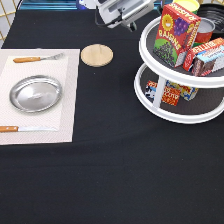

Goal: Pick up the bowl from the lazy Susan and put bowl on the plate

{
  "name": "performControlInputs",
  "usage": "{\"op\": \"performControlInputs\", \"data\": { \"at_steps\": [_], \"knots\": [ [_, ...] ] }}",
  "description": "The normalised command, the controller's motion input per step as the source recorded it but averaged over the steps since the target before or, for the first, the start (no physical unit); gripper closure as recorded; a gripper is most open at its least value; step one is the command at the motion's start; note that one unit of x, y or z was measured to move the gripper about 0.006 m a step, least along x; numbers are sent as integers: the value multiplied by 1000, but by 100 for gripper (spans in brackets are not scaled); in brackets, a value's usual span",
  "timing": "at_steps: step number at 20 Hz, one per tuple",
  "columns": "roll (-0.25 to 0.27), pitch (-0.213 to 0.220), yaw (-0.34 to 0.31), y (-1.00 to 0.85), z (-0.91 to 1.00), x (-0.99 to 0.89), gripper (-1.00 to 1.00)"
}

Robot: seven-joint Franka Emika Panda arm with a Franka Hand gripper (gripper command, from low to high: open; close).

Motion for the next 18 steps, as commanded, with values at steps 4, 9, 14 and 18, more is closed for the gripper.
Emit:
{"op": "performControlInputs", "data": {
  "at_steps": [4,9,14,18],
  "knots": [
    [45,0,-16,21,-327,131,-100],
    [39,0,-1,20,-302,13,-100],
    [44,10,0,0,-13,185,-100],
    [31,16,0,0,-4,354,-100]
  ]
}}
